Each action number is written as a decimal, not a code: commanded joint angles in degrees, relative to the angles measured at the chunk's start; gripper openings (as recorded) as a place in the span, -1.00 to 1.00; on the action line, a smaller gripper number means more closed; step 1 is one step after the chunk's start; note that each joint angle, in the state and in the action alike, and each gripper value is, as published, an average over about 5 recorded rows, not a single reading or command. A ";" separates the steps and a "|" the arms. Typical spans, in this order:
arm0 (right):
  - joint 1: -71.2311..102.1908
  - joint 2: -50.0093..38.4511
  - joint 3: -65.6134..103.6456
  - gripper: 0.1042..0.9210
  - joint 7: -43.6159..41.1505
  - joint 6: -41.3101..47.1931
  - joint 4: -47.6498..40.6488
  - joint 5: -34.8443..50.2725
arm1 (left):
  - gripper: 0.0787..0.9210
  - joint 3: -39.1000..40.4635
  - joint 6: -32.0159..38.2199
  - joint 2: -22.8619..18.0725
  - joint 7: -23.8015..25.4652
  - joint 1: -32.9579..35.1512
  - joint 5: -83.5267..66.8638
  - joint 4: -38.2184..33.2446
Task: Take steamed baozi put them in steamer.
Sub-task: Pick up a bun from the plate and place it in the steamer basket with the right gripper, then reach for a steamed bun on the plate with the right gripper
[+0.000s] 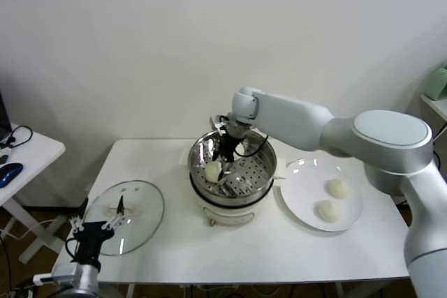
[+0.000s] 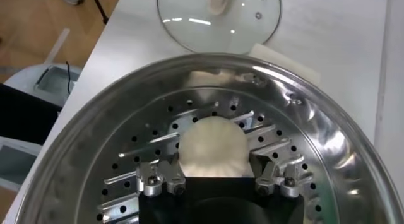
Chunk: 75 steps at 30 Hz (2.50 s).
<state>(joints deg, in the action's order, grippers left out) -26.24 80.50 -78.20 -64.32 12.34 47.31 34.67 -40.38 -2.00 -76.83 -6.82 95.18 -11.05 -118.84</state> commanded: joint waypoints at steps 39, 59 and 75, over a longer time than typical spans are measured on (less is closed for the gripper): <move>-2.04 -44.60 3.01 0.76 -6.37 -10.49 23.63 -25.71 | 0.77 0.14 -0.66 -0.39 -0.04 0.92 1.47 -1.30; 20.61 -44.89 21.77 0.76 -4.76 -14.46 16.78 -35.53 | 0.77 -1.21 -0.38 -1.61 -0.06 3.01 3.19 -1.78; 24.24 -40.72 23.88 0.76 -4.12 -14.45 13.36 -36.55 | 0.77 -1.32 -0.21 -1.77 -0.07 3.35 3.37 -0.94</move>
<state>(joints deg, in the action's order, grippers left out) -5.24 38.39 -56.69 -68.72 -1.66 62.70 -0.37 -41.76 -2.24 -78.51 -6.91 98.41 -7.82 -119.94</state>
